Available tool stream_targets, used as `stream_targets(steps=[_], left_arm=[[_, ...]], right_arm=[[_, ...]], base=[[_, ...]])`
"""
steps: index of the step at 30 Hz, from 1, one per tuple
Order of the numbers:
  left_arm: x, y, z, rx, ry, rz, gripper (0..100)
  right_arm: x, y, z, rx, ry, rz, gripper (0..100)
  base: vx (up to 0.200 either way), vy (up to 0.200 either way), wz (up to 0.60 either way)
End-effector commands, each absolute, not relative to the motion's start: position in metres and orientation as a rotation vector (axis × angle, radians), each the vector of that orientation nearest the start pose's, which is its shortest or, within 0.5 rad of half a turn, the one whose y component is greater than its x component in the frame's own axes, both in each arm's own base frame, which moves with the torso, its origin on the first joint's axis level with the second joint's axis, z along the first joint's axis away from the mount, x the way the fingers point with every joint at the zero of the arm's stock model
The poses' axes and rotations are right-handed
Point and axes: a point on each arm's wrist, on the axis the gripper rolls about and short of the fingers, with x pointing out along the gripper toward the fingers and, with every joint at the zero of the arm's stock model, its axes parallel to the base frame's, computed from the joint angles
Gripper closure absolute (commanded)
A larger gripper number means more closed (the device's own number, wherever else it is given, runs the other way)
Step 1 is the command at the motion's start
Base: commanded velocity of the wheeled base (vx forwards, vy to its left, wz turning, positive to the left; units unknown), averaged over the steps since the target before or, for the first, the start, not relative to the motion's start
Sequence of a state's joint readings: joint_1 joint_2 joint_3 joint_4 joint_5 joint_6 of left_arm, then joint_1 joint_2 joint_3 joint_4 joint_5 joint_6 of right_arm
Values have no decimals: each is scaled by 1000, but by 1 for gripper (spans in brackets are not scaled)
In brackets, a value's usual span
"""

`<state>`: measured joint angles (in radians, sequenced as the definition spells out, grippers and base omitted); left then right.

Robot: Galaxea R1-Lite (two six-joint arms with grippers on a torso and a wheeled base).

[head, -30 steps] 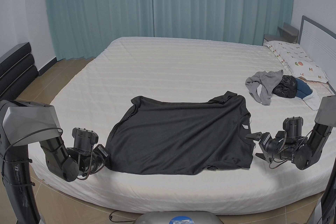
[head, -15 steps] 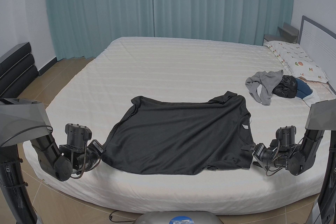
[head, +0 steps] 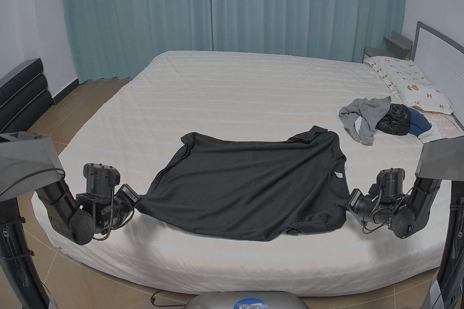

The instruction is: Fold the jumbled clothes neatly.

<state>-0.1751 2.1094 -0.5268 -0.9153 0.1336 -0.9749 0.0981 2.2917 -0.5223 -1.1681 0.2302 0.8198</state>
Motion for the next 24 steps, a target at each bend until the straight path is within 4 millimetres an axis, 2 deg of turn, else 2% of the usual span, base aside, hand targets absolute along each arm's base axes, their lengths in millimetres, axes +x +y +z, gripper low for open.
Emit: stream_targets(steps=[1,6,11,17,24], left_arm=[[310,-50,26,-848,575,276,100],[313,-44,36,-901,515,274,100],[316,-42,44,-936,435,246,100],[322,-32,45,-958,375,248,100],[330,-29,27,-954,382,267,100]], right_arm=[[342,32,-3,818,591,36,100],[359,33,1,816,564,31,100],[389,35,19,815,491,52,100],[418,37,31,815,501,43,100],[447,40,8,804,495,-1,100]], base=[[0,0,0],[0,0,0],[0,0,0],[0,0,0],[0,0,0]])
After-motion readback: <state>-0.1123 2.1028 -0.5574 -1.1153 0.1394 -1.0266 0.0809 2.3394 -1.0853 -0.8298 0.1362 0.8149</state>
